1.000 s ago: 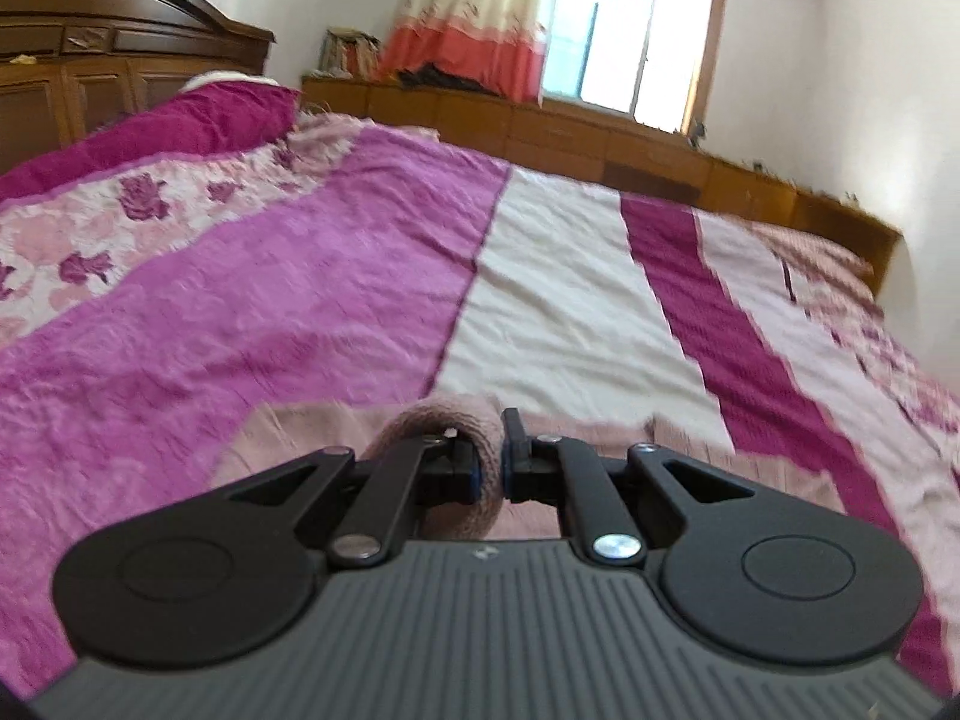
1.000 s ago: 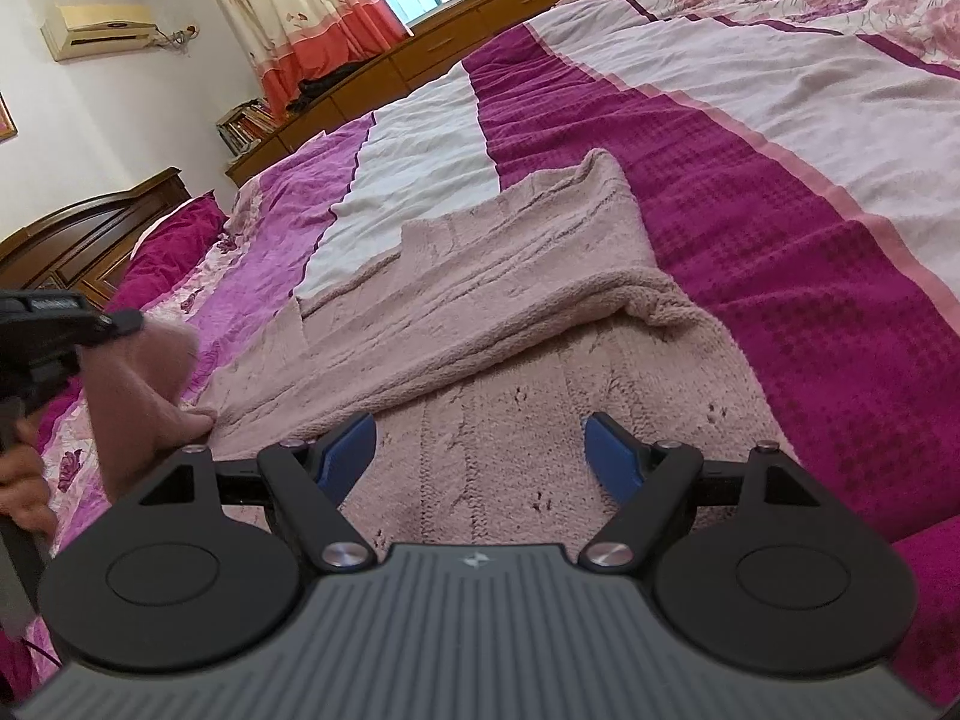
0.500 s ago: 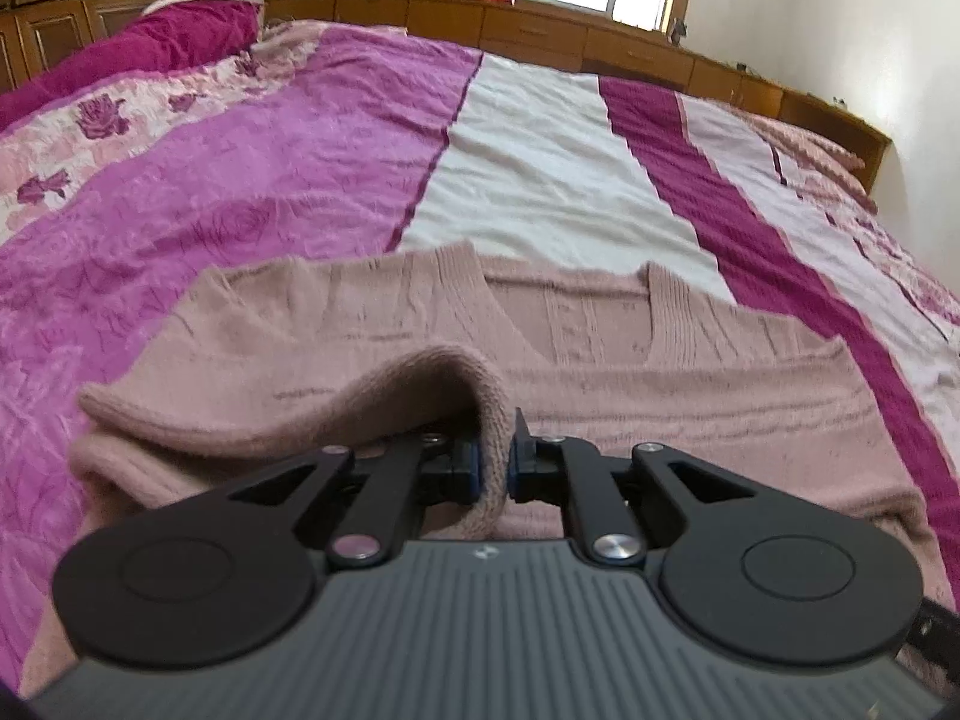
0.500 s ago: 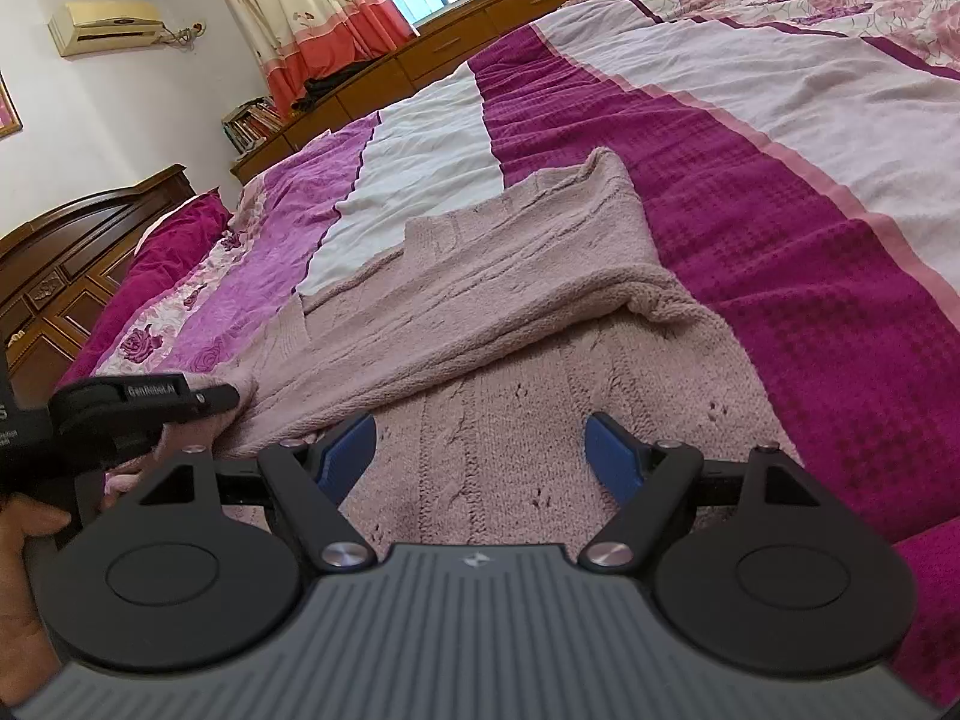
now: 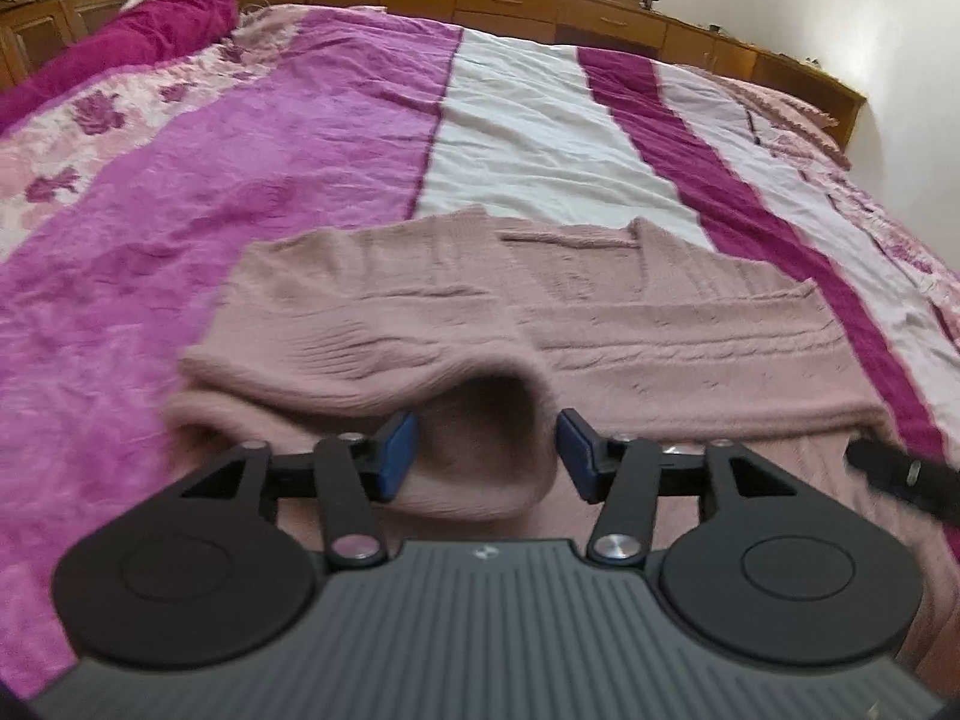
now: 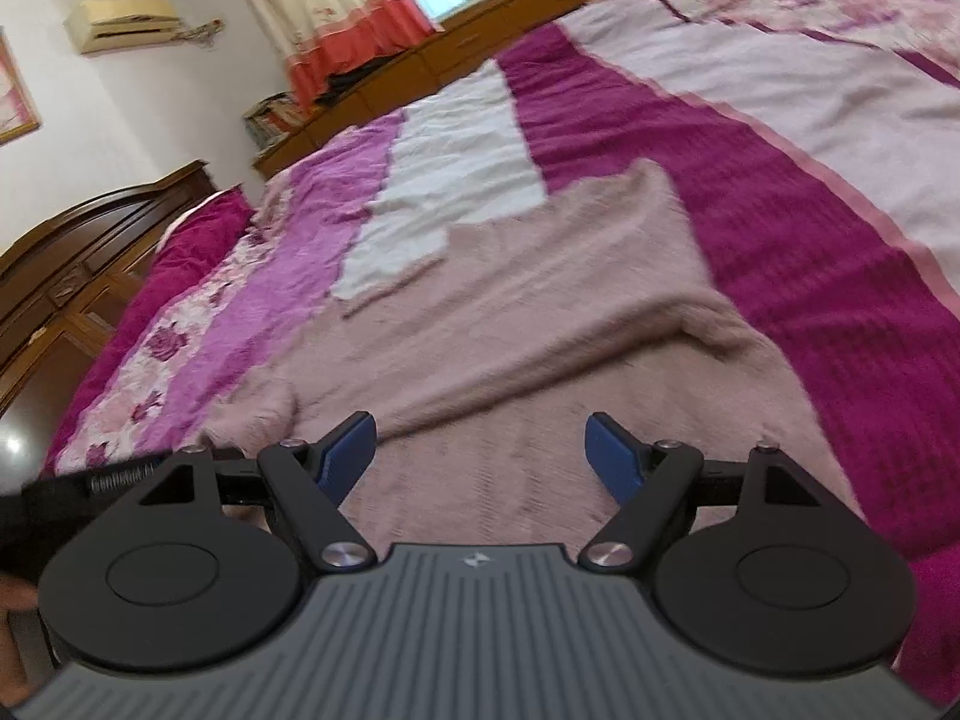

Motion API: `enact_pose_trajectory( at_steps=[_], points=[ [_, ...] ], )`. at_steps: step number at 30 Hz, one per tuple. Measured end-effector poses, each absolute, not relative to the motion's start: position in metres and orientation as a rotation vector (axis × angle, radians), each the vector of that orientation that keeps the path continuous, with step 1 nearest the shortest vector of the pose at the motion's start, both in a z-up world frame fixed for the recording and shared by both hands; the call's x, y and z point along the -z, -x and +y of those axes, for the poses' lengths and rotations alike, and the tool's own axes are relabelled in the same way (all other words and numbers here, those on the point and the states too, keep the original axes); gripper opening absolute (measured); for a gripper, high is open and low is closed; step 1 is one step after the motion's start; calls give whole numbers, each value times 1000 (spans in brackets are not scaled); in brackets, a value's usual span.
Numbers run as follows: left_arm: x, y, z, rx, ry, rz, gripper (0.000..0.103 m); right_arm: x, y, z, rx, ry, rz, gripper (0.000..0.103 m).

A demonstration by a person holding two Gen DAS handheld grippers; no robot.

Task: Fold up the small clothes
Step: 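Open the left gripper and withdraw from the folded cardigan, then grasp the sleeve cuff with the right gripper, fold it across, open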

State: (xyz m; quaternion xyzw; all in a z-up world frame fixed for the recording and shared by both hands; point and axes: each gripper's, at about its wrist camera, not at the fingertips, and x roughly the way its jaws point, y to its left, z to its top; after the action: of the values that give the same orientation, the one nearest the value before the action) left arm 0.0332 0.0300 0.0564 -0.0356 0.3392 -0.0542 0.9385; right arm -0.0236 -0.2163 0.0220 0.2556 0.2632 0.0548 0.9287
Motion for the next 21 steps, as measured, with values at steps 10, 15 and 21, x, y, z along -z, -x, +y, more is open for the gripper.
enact_pose_trajectory(
  at_steps=[10,15,21],
  points=[
    [-57,-11,74,-15,54,715,54,-51,-17,-158,-295,-484,577,82],
    [-55,-10,94,-76,56,704,54,-54,-49,-124,-363,-478,637,82],
    [-43,-17,117,-143,84,728,54,-48,-89,-92,-413,-489,731,82]
  ],
)
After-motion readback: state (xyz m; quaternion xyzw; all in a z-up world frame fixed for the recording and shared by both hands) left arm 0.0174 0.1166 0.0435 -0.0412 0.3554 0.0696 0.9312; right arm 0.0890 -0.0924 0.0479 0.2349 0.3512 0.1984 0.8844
